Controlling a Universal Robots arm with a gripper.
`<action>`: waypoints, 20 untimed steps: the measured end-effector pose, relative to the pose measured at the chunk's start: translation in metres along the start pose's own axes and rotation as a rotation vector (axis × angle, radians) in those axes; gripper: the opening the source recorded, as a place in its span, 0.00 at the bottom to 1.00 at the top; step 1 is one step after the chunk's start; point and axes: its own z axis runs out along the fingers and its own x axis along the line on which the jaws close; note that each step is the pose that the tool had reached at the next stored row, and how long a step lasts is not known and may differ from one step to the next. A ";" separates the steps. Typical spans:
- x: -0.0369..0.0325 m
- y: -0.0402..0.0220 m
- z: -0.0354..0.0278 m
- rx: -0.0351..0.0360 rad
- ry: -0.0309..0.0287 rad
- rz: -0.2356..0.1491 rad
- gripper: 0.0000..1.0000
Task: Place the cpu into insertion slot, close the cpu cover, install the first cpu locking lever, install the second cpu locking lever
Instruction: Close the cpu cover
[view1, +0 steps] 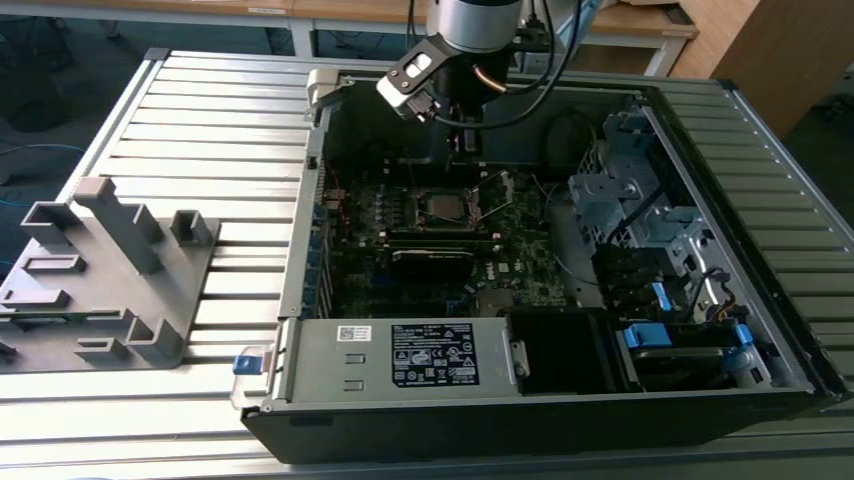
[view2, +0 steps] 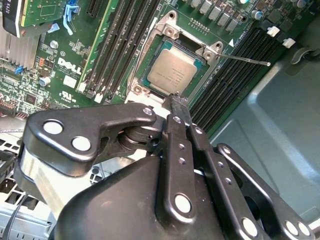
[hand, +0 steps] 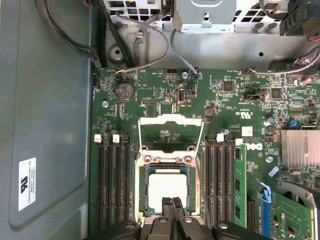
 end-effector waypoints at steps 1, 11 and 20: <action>0.0000 0.0001 0.0000 0.0000 0.0000 0.000 0.11; 0.0000 0.0015 0.0001 -0.0001 0.0001 0.000 0.11; 0.0001 0.0040 0.0001 0.0000 0.0000 0.000 0.11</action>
